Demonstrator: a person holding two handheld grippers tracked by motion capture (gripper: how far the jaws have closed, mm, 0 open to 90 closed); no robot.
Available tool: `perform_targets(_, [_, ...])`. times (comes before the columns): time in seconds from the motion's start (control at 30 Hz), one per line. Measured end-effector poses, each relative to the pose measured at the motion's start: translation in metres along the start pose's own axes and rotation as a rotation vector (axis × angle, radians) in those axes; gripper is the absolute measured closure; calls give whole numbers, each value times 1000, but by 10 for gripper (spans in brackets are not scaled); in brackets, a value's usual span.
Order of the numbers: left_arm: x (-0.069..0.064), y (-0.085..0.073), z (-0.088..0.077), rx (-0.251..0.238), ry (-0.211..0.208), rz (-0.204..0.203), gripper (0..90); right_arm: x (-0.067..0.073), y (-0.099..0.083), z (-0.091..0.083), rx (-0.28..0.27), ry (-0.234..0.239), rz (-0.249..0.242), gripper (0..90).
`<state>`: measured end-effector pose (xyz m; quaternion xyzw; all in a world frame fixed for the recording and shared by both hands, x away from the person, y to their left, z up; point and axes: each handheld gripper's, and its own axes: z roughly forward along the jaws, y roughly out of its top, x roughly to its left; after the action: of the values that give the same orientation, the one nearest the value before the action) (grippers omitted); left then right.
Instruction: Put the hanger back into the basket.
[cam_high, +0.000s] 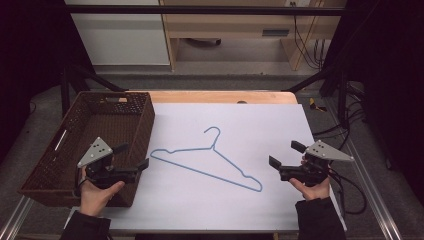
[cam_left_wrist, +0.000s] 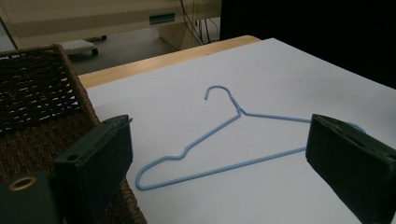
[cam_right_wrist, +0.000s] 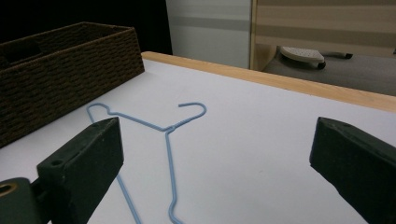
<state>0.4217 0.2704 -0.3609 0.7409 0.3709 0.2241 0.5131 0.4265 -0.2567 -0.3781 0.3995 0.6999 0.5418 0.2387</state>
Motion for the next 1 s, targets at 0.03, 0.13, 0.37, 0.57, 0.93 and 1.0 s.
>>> perform_targets(0.03, [0,0,0,0,1,-1,70,0,0,0,1,1,2,35])
perform_targets(0.13, [0,-1,0,0,0,-2,73,0,0,0,9,-9,-4,40])
perform_targets(0.37, [-1,0,1,6,3,9,76,3,1,5,33,-12,-11,54])
perform_targets(0.57, [-1,1,0,4,1,16,77,10,3,14,71,-5,-52,60])
perform_targets(0.93, [-3,2,0,4,9,25,80,28,18,48,132,30,-95,83])
perform_targets(1.0, [-2,2,-1,3,9,25,80,32,19,55,141,39,-114,86])
